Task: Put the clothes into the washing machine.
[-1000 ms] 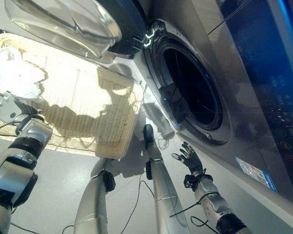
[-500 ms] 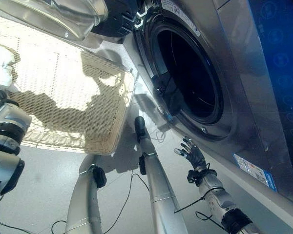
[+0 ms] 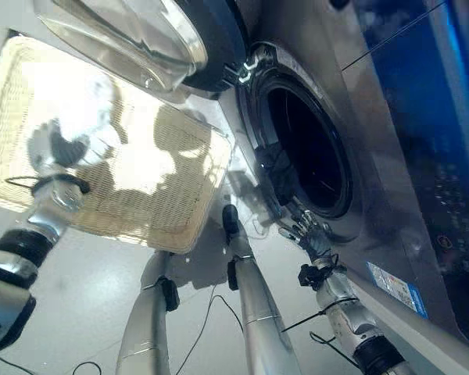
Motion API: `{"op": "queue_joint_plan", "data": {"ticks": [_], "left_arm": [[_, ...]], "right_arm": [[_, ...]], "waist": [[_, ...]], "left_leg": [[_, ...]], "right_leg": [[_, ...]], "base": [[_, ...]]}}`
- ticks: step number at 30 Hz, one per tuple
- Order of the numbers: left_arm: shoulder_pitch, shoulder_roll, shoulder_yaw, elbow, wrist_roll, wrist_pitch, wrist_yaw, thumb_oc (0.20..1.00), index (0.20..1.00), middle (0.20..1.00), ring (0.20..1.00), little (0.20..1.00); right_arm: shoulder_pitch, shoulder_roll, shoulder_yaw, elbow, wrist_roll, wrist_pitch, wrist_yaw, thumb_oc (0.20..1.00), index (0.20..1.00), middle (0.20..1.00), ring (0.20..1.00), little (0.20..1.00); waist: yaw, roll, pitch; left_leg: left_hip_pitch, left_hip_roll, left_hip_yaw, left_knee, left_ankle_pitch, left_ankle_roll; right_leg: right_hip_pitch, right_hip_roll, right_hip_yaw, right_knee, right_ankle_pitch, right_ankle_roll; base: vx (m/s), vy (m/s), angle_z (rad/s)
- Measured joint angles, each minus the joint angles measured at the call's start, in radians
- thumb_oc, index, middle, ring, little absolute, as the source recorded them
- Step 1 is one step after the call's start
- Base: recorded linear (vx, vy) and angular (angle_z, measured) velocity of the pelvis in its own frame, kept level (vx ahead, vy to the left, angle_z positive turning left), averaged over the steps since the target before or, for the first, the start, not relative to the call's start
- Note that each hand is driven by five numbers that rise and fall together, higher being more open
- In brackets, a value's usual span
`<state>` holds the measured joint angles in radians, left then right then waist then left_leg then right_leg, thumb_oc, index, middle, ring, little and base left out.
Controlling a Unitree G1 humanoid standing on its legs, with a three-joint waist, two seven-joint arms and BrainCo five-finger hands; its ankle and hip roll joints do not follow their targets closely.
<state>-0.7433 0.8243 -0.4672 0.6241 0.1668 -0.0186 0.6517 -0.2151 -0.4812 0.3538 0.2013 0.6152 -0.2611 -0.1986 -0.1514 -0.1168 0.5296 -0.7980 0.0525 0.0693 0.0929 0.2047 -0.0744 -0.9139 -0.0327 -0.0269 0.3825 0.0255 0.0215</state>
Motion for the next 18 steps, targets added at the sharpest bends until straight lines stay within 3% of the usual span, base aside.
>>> {"op": "queue_joint_plan", "data": {"ticks": [4, 6, 8, 13, 18], "left_arm": [[0.214, -0.065, 0.075, -0.084, 0.017, -0.06, 0.013, 0.2, 0.2, 0.2, 0.2, 0.2], [0.28, -0.076, 0.084, -0.107, 0.017, -0.07, 0.019, 0.2, 0.2, 0.2, 0.2, 0.2], [0.393, -0.099, 0.163, -0.19, 0.017, -0.075, 0.022, 0.2, 0.2, 0.2, 0.2, 0.2], [0.472, -0.114, 0.182, -0.274, 0.017, -0.111, 0.023, 0.2, 0.2, 0.2, 0.2, 0.2], [0.464, -0.119, 0.178, -0.388, 0.016, -0.199, -0.047, 0.2, 0.2, 0.2, 0.2, 0.2]], "right_arm": [[0.014, 0.006, -0.027, -0.012, -0.067, 0.002, -0.028, 1.0, 1.0, 1.0, 1.0, 1.0], [0.023, -0.009, -0.067, -0.036, -0.091, 0.003, -0.034, 1.0, 1.0, 1.0, 1.0, 1.0], [0.014, -0.011, -0.095, -0.054, -0.103, 0.008, -0.038, 1.0, 1.0, 1.0, 1.0, 1.0], [-0.021, -0.001, -0.092, -0.081, -0.145, 0.02, -0.022, 1.0, 1.0, 1.0, 1.0, 1.0], [-0.083, 0.005, -0.052, -0.078, -0.207, 0.093, 0.019, 1.0, 1.0, 1.0, 1.0, 1.0]], "waist": [[0.06, 0.05, 0.004], [0.085, 0.091, 0.0], [0.12, 0.111, 0.005], [0.148, 0.133, 0.004], [0.17, 0.135, 0.004]], "left_leg": [[0.112, 0.026, -0.027, -0.087, 0.029, -0.009], [0.131, 0.038, -0.028, -0.091, 0.028, -0.01], [0.184, 0.042, -0.032, -0.128, 0.053, -0.019], [0.251, 0.029, -0.048, -0.148, 0.062, -0.018], [0.27, 0.024, -0.071, -0.129, 0.059, -0.025]], "right_leg": [[0.102, 0.014, -0.058, -0.022, -0.019, -0.033], [0.136, 0.014, -0.091, -0.024, -0.034, -0.049], [0.176, 0.017, -0.101, -0.026, -0.041, -0.053], [0.233, 0.002, -0.127, 0.007, -0.086, -0.047], [0.251, -0.015, -0.147, 0.054, -0.114, -0.048]], "base": [[-0.06, -0.149, 0.2], [-0.05, -0.142, 0.32], [-0.06, -0.142, 0.13], [-0.05, -0.101, 0.19], [-0.02, -0.103, 0.14]]}}
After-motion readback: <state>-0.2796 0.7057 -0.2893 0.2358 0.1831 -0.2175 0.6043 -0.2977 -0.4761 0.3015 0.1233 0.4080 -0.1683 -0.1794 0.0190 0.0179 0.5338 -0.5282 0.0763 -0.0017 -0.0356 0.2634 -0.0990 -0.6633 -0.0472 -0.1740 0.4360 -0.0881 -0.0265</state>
